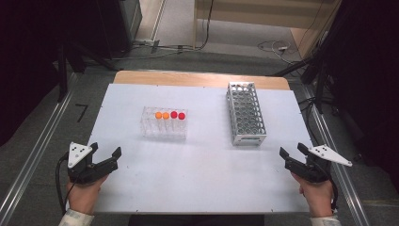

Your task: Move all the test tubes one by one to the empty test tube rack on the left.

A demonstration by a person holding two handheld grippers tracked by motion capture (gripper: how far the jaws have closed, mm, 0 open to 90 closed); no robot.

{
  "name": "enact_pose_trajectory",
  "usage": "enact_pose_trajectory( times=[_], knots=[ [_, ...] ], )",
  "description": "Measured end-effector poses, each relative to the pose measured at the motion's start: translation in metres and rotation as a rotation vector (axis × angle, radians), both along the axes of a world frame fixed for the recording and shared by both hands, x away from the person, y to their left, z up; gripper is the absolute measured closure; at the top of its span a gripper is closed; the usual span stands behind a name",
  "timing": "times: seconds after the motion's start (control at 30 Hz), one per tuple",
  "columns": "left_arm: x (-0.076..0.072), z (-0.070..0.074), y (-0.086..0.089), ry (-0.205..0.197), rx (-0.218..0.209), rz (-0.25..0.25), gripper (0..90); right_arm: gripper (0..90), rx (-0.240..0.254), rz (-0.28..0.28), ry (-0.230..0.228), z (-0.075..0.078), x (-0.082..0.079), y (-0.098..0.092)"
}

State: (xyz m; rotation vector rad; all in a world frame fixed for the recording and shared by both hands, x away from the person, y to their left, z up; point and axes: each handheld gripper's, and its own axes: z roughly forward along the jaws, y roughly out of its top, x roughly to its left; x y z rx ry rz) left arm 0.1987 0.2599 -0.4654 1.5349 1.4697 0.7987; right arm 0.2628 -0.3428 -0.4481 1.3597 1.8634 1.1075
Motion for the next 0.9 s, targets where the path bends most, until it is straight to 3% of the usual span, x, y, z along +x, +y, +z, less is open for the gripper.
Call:
enact_pose_trajectory(
  times=[0.47,0.9],
  knots=[
    [0.004,-0.008,0.006,0.03,0.016,0.021,17.9,25.9,-0.024,-0.099,0.021,-0.011,0.004,-0.025],
    [0.007,-0.015,0.014,0.047,0.017,0.055,17.9,25.9,-0.023,-0.148,0.054,-0.02,0.007,-0.041]
  ],
)
